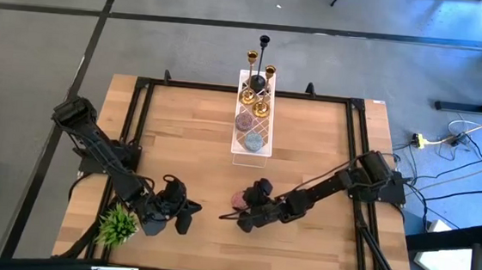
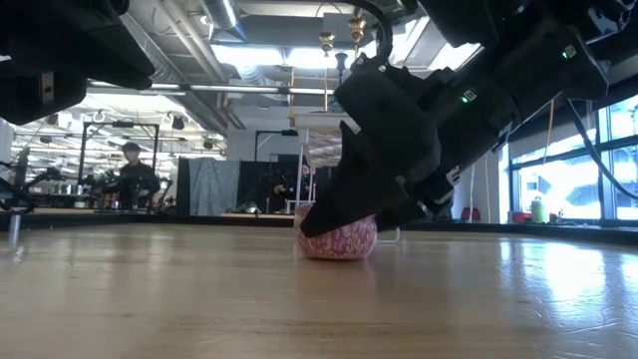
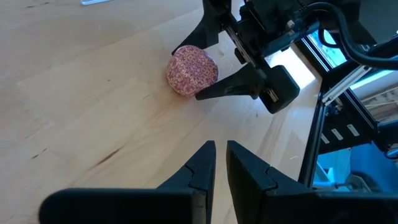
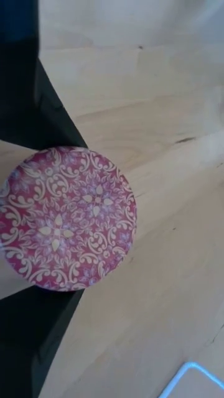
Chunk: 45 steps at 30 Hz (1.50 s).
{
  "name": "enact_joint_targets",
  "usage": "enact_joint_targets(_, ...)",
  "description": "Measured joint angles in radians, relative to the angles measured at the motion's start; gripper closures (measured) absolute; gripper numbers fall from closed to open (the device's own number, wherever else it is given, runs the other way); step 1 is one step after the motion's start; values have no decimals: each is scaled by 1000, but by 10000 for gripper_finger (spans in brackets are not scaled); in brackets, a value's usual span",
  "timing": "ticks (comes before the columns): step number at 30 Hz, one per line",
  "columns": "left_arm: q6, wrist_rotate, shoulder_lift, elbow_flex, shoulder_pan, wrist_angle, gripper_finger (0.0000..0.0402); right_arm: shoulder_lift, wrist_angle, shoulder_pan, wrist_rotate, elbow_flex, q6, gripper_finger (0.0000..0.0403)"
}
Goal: Pick & Place candle stick holders
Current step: Put the pink scented candle on the shelf
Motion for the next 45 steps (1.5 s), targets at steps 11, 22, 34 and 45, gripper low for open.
enact_joint_targets(11,1,-3,0,0,2,-9,368,0,-5,2,-30,101,-55,109)
enact_joint_targets(22,-6,-3,0,0,2,-15,368,0,-382,21,52,471,-292,107)
enact_joint_targets(34,-26,-60,0,0,4,-22,368,-1,-717,128,236,712,-366,107)
enact_joint_targets(45,-26,-55,0,0,66,-43,368,-64,-855,129,291,715,-313,107)
